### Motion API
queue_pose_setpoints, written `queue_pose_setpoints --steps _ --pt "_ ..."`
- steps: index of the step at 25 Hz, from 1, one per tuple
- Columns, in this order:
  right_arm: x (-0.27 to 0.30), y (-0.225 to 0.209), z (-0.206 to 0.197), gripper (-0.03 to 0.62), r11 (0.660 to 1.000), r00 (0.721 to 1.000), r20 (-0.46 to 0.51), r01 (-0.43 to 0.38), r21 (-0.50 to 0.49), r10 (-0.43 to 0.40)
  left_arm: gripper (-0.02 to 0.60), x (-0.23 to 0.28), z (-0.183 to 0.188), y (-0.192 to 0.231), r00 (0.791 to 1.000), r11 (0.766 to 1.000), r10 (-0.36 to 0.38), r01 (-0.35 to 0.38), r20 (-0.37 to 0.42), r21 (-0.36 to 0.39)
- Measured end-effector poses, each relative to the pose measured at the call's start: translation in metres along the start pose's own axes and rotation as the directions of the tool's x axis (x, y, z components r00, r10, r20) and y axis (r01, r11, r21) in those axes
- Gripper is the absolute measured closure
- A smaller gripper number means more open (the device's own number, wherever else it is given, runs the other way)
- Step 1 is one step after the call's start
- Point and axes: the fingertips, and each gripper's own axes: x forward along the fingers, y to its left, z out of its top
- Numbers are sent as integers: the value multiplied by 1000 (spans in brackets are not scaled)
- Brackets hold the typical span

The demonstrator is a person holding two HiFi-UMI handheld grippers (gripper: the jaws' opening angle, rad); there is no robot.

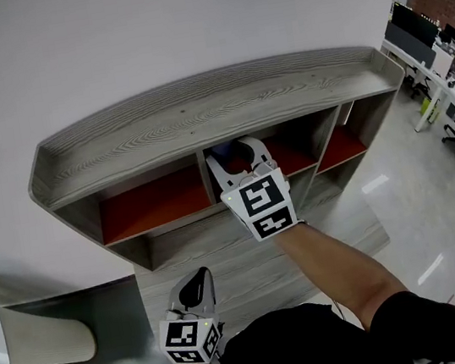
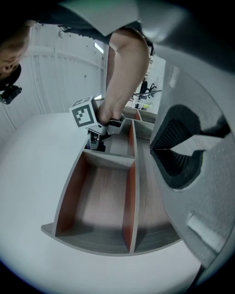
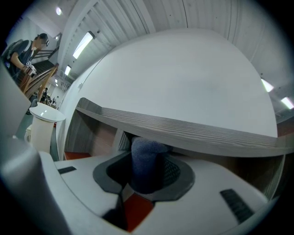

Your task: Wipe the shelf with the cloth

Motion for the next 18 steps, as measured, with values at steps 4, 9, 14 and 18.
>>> queue_pose_setpoints --steps 4,9,14,18 --pt "-7 -6 -5 461 999 999 -18 31 12 -30 572 -7 0 6 1000 1000 -16 16 4 2" --pt "-34 -10 -14 461 997 997 -29 76 11 -75 571 -16 3 10 999 999 -48 48 16 4" --pt "-73 13 -27 459 999 999 -27 41 27 -40 571 -19 -3 10 996 996 -94 93 8 5" --pt "-104 39 -47 459 996 999 -51 -3 92 7 571 -19 -3 10 994 994 -111 111 15 8"
